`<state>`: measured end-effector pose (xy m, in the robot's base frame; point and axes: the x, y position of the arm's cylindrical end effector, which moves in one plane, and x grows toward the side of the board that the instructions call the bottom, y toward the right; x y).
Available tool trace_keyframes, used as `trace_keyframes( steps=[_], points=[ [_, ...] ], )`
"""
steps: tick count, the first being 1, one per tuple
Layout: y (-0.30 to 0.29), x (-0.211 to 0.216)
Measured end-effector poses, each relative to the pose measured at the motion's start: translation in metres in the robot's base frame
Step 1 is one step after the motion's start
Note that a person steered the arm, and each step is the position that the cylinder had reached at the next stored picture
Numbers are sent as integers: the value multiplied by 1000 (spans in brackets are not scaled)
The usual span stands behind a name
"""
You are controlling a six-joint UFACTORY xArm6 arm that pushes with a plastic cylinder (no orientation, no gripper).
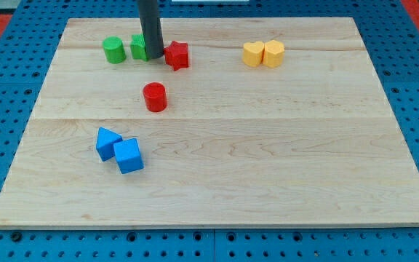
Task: Push the green star along with green circle towards the top left of the board
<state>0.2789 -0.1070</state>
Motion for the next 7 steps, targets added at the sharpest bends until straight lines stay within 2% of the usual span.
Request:
trace_keyframes(
  steps=[1, 2, 3, 6, 7],
  points=[
    [-18, -11],
    [27, -31],
    [30, -62],
    [-52, -42],
    [2, -48]
  ],
)
